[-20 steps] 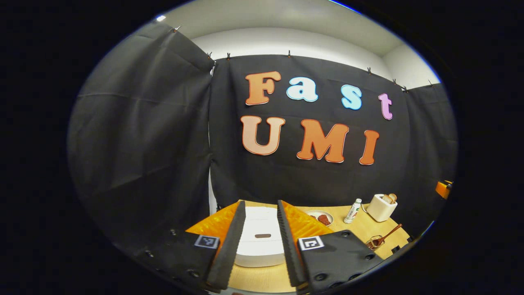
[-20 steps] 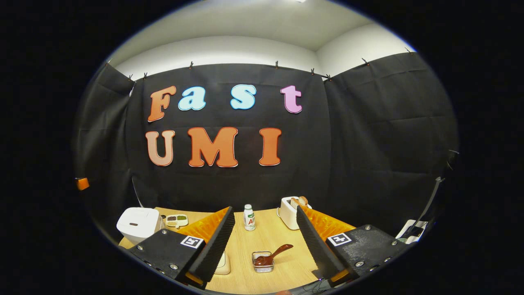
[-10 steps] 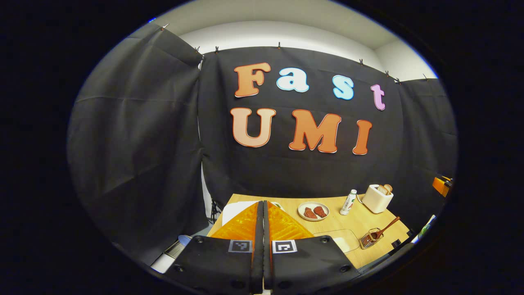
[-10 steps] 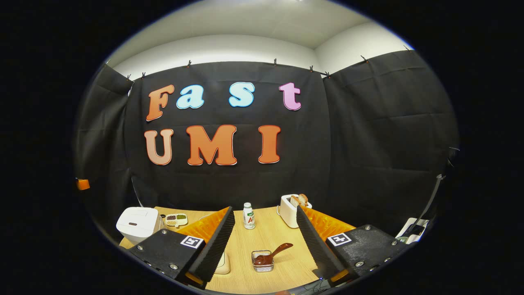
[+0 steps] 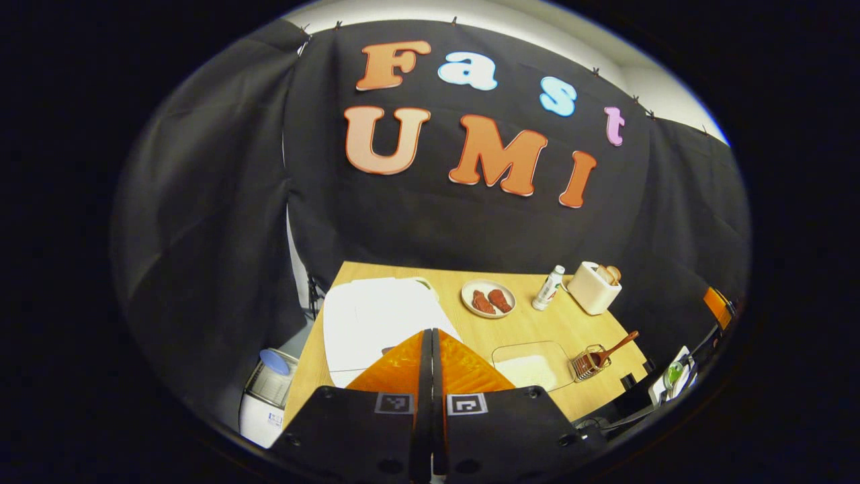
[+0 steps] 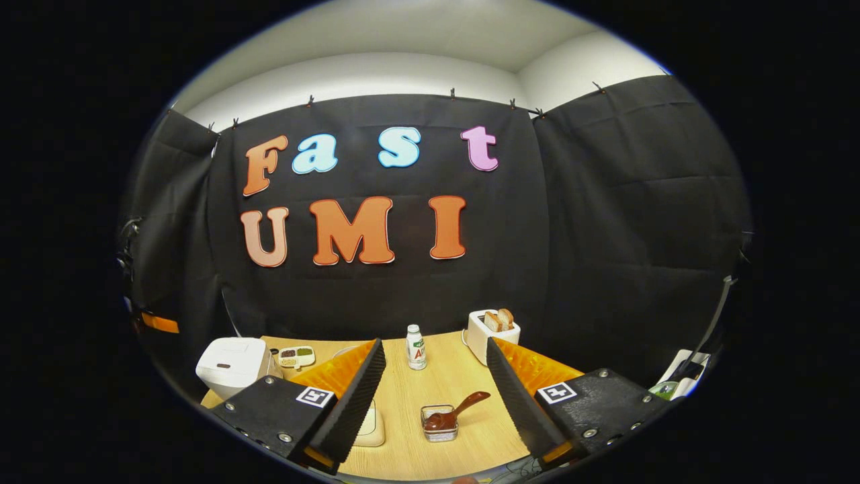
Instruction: Close the left gripper, press the button to open the rice cooker; take a wooden spoon from the chopstick holder with the right hand, scoop a spoonful of rice and pour it into the rice cooker, then put the wooden spoon back into the chopstick holder.
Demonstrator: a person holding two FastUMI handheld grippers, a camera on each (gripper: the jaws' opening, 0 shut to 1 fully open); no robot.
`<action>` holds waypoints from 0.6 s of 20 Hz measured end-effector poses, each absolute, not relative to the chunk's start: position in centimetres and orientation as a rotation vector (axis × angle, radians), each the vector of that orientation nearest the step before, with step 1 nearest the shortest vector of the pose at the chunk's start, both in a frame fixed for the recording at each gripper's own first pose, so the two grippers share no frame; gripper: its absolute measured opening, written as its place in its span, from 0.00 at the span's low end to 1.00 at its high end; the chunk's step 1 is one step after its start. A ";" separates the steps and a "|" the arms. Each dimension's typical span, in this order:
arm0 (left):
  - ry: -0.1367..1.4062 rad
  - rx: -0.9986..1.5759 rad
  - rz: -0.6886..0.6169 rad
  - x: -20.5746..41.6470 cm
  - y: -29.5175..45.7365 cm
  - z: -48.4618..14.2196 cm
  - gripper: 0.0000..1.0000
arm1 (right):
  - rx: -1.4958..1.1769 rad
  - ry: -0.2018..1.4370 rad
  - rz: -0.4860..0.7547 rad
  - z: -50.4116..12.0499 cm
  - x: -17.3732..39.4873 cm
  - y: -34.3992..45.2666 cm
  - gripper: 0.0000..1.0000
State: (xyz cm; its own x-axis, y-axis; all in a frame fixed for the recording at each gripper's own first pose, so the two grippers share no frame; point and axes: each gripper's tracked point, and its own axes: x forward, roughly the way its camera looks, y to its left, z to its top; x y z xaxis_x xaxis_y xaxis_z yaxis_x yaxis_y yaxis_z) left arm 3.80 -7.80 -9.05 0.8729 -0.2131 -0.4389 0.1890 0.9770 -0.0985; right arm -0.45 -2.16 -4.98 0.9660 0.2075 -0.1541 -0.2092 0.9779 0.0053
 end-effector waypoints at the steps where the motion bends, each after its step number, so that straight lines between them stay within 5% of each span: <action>1: 0.490 -0.057 -0.206 4.8 -7.7 -9.9 0.05 | -0.013 0.163 0.210 -5.3 -0.4 -2.0 0.95; 12: 0.688 -0.044 -0.179 11.1 -7.5 -20.3 0.05 | -0.047 0.213 0.189 -7.5 0.0 -1.9 0.94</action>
State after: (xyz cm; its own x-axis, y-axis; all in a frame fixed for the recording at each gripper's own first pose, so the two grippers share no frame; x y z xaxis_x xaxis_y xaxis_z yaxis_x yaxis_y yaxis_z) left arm 11.13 -7.50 -20.31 0.7579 -0.1788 -0.6274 0.1499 0.9837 -0.0994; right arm 0.02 -1.93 -7.47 0.9596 0.1819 -0.2146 -0.1918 0.9811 -0.0260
